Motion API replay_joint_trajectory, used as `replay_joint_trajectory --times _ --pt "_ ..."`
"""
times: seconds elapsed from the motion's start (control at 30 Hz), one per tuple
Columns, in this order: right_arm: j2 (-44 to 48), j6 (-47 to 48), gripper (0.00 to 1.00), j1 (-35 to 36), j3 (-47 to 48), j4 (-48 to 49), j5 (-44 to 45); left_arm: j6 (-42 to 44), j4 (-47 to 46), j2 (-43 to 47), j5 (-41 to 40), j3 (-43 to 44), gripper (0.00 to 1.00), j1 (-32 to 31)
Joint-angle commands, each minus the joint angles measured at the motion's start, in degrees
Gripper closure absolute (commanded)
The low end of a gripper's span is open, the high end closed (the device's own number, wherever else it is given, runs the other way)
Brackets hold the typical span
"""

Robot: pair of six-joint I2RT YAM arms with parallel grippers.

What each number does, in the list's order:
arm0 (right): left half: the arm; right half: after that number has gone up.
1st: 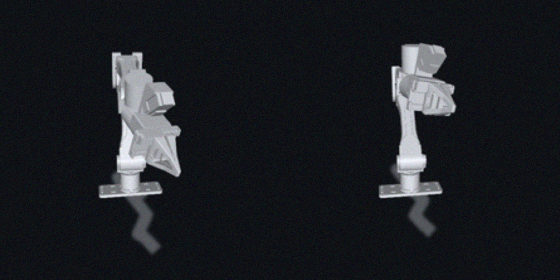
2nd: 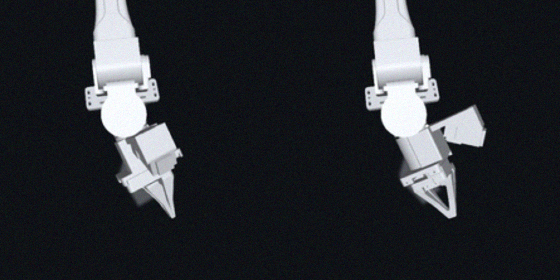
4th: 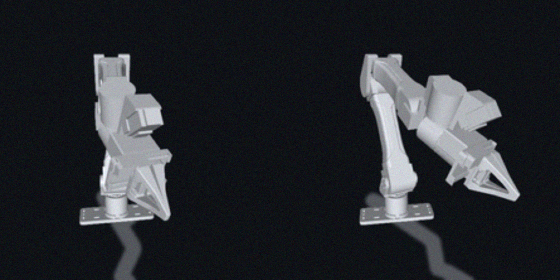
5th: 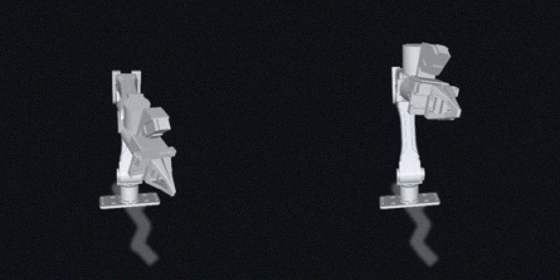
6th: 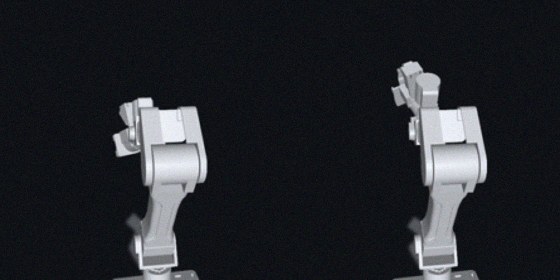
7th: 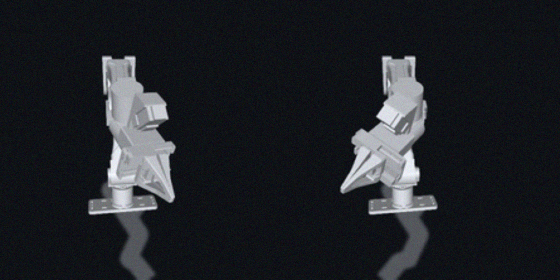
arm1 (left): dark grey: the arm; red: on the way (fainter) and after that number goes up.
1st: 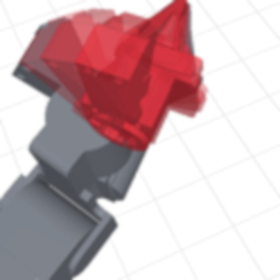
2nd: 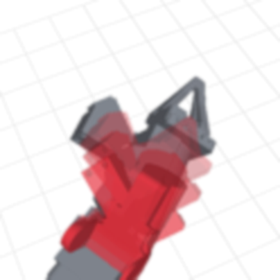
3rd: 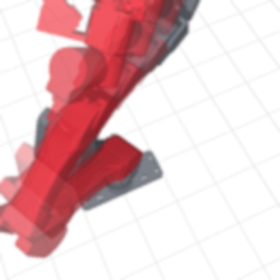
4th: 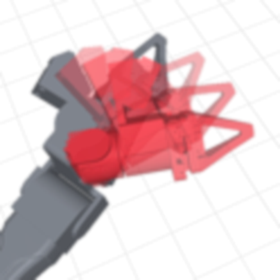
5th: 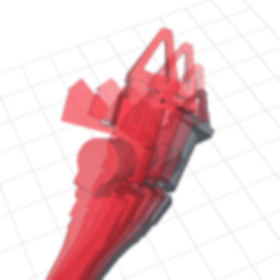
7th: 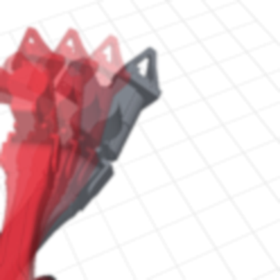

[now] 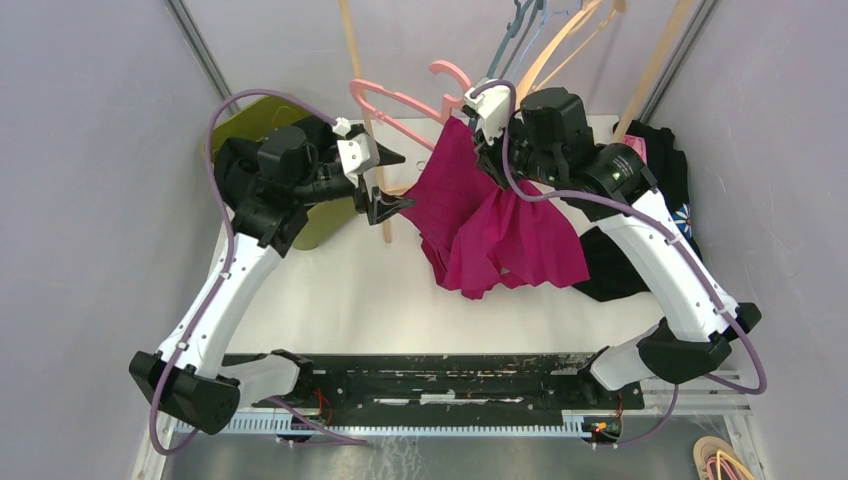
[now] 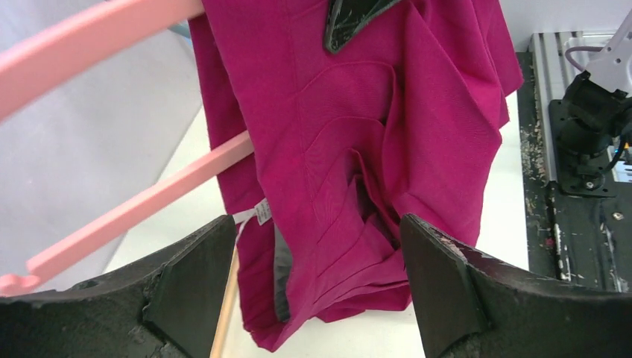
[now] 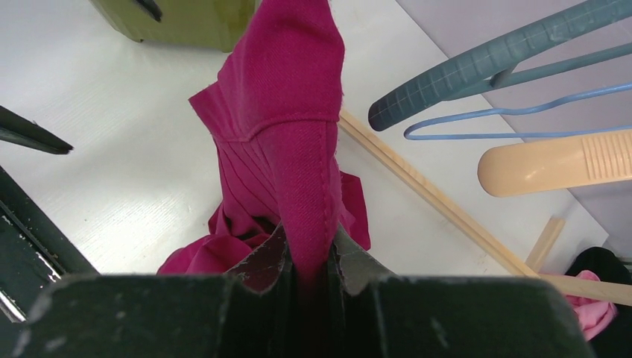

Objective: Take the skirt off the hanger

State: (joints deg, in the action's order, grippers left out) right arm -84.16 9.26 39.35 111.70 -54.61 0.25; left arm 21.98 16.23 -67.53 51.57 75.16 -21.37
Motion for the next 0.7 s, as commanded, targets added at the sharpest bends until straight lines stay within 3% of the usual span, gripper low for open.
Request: replay_joint_trajectory --times 0.0,0.37,0.53,0.67 --pt "3.2 -0.4 0.99 0.1 3.9 5.5 -1.1 -5.9 -7.9 -0.4 2.6 -3.1 0.13 -0.2" --pt "4.3 -0.8 0.99 0.1 3.9 5.1 -2.2 -13.0 -18.0 -4.6 4.3 -7.4 0.14 -0.1" --pt "4.8 -0.6 0.99 0.1 3.9 4.9 -2.2 -19.8 -27.3 -6.9 4.6 -9.5 0.15 -0.2" --pt "5.2 -0.8 0.99 0.0 3.8 4.8 -2.6 -28.8 -41.2 -8.8 4.1 -10.5 0.16 -0.1"
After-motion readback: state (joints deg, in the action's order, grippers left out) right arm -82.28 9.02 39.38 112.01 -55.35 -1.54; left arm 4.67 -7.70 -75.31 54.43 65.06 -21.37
